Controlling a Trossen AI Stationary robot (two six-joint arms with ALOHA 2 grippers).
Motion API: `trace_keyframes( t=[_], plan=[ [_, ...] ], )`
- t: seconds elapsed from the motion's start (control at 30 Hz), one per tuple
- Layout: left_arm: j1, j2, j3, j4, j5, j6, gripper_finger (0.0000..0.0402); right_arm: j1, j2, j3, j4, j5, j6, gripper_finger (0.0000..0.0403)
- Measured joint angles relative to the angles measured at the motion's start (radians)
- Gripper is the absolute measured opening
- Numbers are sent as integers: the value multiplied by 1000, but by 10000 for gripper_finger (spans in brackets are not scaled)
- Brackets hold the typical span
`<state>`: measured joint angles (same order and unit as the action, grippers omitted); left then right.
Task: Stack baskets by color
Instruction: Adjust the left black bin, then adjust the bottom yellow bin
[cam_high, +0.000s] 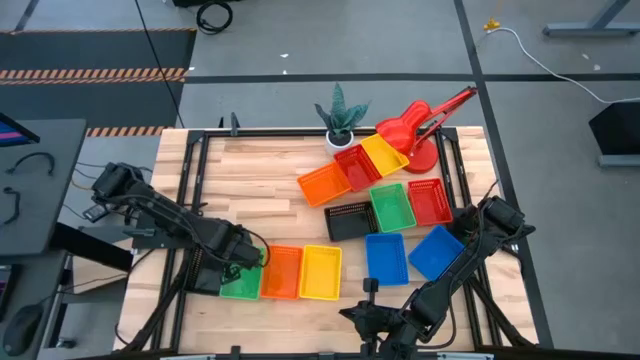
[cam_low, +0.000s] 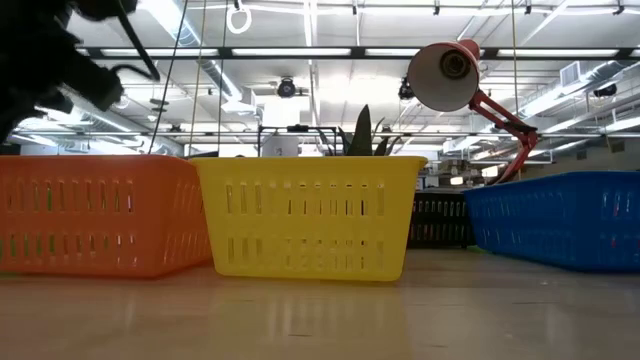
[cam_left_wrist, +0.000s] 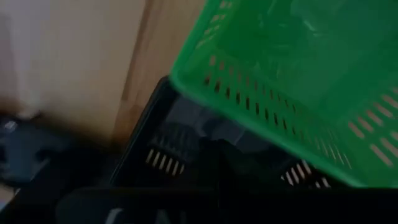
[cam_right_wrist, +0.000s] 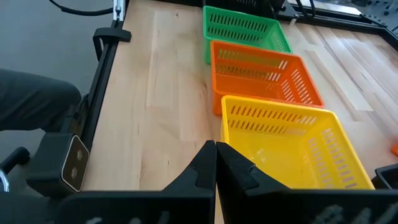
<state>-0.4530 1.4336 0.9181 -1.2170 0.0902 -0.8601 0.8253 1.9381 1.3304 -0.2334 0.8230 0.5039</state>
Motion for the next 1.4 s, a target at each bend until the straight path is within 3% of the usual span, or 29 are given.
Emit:
trace_keyframes(
  t=[0.17, 0.27, 0.47, 0.87, 1.03, 1.23, 1.4],
  plan=[
    [-7, -70, 61, -57, -64, -53, 9, 0, 0, 0, 4, 2, -6, 7],
    [-23, -95, 65, 58, -133, -56, 8, -5, 0, 0, 25, 12, 9, 7],
    [-31, -65, 56, 284, -199, -24, 5, -69, 5, 0, -123, -114, 276, 3],
    [-31, 18, 55, 281, -274, -82, 6, -211, 26, -3, -369, -240, 635, 2],
    [-31, 42, 54, 282, -289, -107, 7, -243, 26, -43, -339, -234, 643, 1],
    [-34, 52, 55, 281, -319, -133, 7, -288, 26, -99, -149, -249, 506, 1],
    [-31, 52, 55, 257, -352, -170, 7, -320, 26, -101, -94, -256, 420, 1]
  ],
)
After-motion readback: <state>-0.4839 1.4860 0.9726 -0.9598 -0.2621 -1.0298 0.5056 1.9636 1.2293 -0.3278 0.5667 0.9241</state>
